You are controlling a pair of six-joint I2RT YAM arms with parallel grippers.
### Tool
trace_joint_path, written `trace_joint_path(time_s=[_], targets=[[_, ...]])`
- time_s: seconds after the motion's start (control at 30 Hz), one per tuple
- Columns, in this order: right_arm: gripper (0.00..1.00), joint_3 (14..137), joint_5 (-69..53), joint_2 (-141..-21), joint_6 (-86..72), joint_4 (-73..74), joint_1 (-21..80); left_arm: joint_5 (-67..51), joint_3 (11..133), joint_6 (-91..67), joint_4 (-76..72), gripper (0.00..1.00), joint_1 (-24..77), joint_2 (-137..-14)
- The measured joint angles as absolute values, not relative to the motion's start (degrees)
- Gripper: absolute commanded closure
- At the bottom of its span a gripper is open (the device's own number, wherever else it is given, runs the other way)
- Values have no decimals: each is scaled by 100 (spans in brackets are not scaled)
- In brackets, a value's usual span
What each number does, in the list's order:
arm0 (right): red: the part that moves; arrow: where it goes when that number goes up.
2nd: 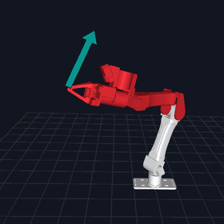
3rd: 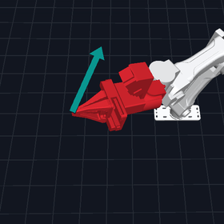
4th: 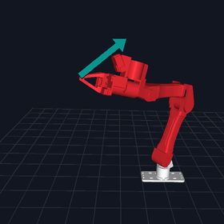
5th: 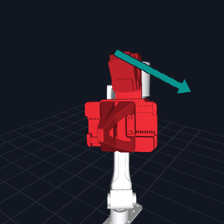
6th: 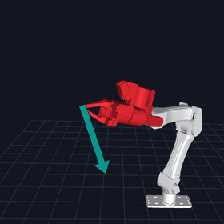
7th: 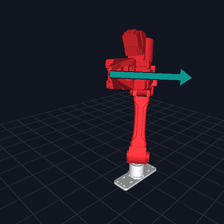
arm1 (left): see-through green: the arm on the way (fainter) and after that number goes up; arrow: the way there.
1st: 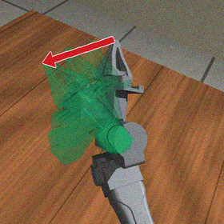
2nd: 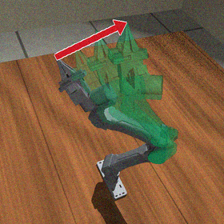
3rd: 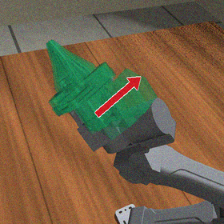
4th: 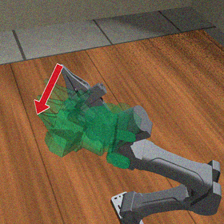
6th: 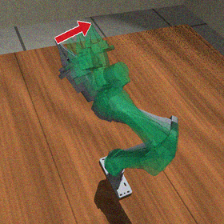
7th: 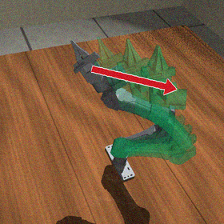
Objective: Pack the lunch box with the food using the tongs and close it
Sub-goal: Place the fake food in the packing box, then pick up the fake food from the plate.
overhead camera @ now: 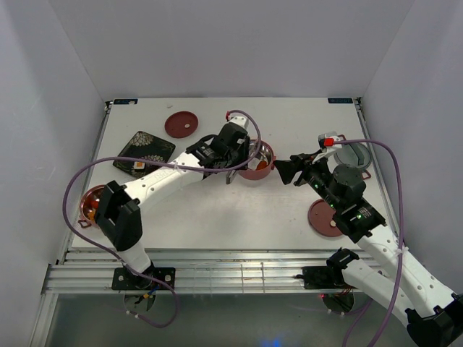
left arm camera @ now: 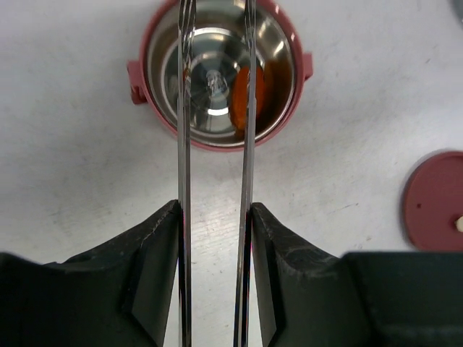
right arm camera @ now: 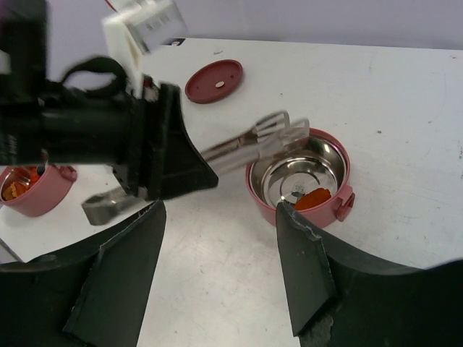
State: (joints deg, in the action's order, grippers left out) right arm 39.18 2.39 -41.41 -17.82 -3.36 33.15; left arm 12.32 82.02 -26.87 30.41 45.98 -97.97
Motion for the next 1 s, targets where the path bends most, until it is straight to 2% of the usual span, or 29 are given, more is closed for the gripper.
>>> trace_joint_path(time_s=[0.3, 0.6, 1.0], targets=[[31, 3918, 161, -4176, -1782, -346, 3315, 2252, 8547, -2639, 3275, 49, 4405, -9043], [31, 3918, -23, -4294, -1785, -360, 3315, 2475, 7837, -2902, 3828, 48, 1916, -8847], [30, 3918, -381, -4241, -1826, -362, 3315, 2211, 6729, -3170, 4377, 45, 646, -8003]])
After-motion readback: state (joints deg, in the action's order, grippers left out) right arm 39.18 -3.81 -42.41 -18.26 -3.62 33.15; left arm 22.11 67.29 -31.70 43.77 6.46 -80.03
